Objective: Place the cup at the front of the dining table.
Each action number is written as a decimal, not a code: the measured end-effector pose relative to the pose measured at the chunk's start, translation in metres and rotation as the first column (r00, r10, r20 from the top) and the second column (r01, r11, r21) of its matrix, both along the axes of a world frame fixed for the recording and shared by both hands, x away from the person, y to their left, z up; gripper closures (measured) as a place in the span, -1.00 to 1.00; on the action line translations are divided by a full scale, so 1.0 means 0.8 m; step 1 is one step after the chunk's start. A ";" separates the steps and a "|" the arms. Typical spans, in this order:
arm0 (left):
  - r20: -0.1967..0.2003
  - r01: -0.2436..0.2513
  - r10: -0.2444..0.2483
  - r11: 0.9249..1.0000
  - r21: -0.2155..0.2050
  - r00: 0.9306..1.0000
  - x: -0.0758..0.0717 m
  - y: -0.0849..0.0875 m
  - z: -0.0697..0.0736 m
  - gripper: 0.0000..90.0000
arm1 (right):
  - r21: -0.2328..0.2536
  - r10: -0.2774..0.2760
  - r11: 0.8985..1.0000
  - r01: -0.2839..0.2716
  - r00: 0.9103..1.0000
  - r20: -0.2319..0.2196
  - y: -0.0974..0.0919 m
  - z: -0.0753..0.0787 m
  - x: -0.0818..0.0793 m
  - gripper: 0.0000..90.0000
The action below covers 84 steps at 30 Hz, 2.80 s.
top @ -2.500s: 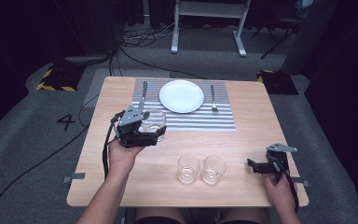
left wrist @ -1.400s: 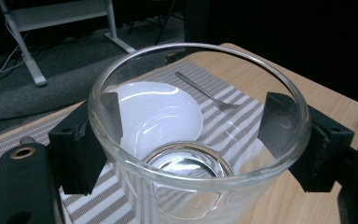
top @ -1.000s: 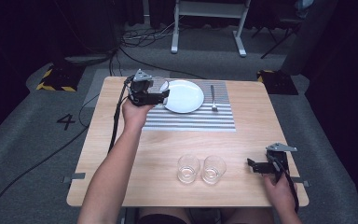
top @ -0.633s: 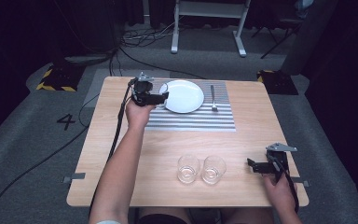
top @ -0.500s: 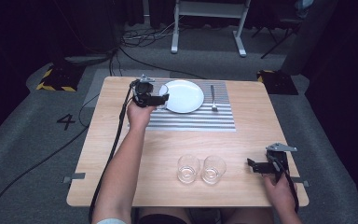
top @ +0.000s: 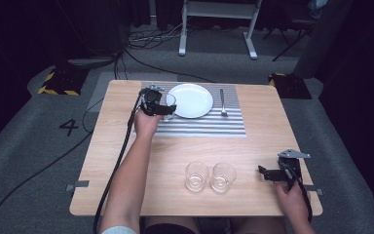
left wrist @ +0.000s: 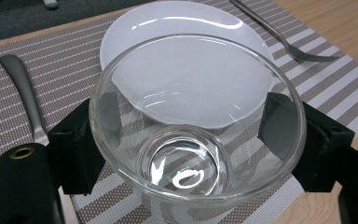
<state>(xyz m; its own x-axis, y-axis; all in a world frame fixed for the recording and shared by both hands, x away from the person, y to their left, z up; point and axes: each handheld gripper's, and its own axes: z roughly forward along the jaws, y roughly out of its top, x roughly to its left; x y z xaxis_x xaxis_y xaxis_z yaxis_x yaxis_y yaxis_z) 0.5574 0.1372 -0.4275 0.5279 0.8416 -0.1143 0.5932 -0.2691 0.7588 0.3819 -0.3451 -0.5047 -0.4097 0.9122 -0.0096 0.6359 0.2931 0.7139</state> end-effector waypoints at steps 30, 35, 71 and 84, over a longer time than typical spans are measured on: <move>-0.051 0.008 -0.002 0.993 0.117 0.999 -0.007 0.005 -0.028 -0.60 | -0.002 0.000 1.000 0.000 1.000 0.001 0.000 0.000 0.000 -0.99; -0.026 0.000 0.004 0.991 0.131 1.000 -0.009 0.000 -0.028 -0.62 | -0.003 0.000 1.000 0.000 1.000 0.002 0.000 0.000 0.000 -0.99; 0.118 0.020 -0.019 1.000 -0.005 0.993 -0.091 0.018 0.056 -0.65 | 0.001 0.002 1.000 -0.002 1.000 -0.001 0.001 0.000 -0.001 -0.99; 0.101 0.090 -0.094 0.995 0.048 0.990 -0.152 0.030 0.077 -0.65 | 0.002 0.002 1.000 -0.002 1.000 -0.001 0.001 0.000 -0.001 -0.99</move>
